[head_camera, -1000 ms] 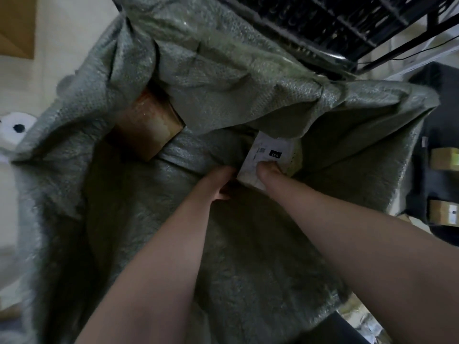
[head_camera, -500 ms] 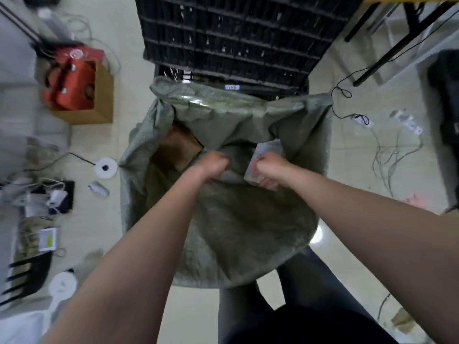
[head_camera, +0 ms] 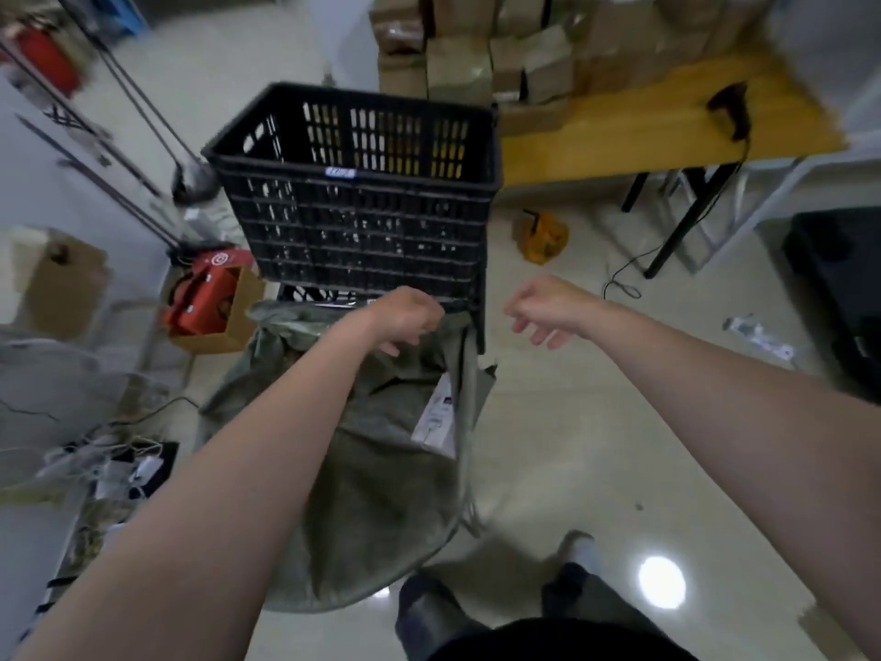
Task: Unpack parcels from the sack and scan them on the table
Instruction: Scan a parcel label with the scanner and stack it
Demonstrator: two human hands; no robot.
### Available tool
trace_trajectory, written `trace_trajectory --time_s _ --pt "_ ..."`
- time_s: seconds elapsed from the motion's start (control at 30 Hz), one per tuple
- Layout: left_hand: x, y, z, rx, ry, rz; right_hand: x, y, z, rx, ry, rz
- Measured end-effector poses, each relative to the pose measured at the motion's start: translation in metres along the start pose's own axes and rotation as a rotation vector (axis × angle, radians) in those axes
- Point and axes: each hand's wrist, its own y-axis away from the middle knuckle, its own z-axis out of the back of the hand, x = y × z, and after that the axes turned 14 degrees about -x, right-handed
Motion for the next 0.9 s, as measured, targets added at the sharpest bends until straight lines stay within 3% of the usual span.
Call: trace_trajectory --time_s 0.23,0.47,0.9 --pt "-0.141 -0.002 -0.034 0.021 0.001 -0.090 -0.052 -0.018 0.156 -0.088 0.114 0.092" --pt "-0.237 -0.044 -0.039 -0.036 0.015 -0.184 -0.069 -0.061 0.243 -0.140 0.084 0.116" --pt "-0.379 -0.260 0.007 0.006 0.054 -0.198 -0.024 -0.266 0.357 -0.223 0.035 0.047"
